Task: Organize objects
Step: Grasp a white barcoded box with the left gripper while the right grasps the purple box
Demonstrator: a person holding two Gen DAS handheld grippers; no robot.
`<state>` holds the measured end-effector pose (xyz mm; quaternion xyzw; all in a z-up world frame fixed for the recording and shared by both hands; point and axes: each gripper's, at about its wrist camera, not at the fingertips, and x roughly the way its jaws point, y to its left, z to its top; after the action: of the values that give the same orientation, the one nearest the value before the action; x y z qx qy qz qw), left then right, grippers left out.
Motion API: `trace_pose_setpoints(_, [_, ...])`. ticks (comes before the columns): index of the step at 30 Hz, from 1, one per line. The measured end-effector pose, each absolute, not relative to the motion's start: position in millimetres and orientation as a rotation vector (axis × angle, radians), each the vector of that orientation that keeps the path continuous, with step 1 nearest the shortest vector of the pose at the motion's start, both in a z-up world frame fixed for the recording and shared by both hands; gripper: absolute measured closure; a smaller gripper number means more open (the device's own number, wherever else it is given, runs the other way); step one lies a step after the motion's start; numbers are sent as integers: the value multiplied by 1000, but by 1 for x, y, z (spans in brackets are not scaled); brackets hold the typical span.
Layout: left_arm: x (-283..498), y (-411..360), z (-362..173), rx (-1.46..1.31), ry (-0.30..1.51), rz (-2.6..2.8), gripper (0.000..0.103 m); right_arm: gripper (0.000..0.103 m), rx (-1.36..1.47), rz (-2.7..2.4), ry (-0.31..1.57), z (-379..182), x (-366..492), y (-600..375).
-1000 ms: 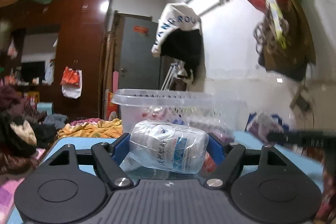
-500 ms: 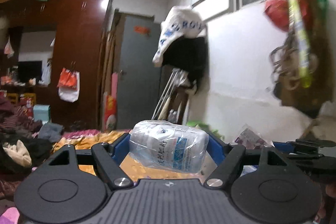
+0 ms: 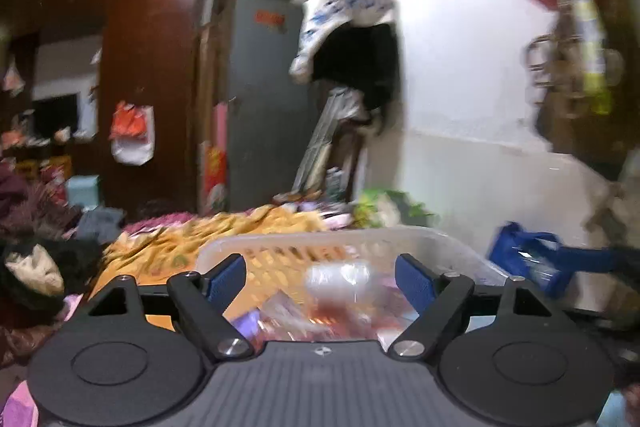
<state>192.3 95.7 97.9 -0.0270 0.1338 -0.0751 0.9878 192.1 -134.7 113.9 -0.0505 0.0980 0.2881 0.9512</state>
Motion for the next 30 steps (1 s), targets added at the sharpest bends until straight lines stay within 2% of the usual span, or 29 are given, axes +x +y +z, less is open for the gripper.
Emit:
trace_pose_setpoints(2, [158,99,80,-42,258,-174,6,0,-97,612,219,101,185,-141])
trace_pose_setpoints(6, [132,107,37,-36,330,-157,5,0,-63,616,292,68,183,-147])
trace_pose_setpoints(9, [146,123,16,-93,423,-155,5,0,-48,598,347,55,192,-141])
trace_pose_setpoints(11, [162,137,8,-157,468,-144,6,7,-25,602,379,50,201,-136])
trace_pose_setpoints(12, [168,146,5,-205,484,-141,6,14,-15,612,391,48,203,-136])
trace_pose_setpoints(16, [180,167,-4,-328,522,-166,6,33,-25,622,439,37,211,-128])
trace_pose_setpoints(18, [183,169,-6,-344,539,-172,6,39,-40,630,461,32,210,-127])
trace_pose_setpoints(20, [188,168,-7,-349,557,-165,6,57,-54,631,470,28,209,-124])
trace_pose_setpoints(21, [189,167,-10,-352,565,-170,6,62,-55,630,467,26,206,-125])
trace_pose_setpoints(27, [201,160,-15,-371,592,-152,7,63,9,640,405,28,181,-153])
trace_pose_setpoints(30, [203,157,-14,-366,590,-135,12,63,25,635,379,30,174,-163])
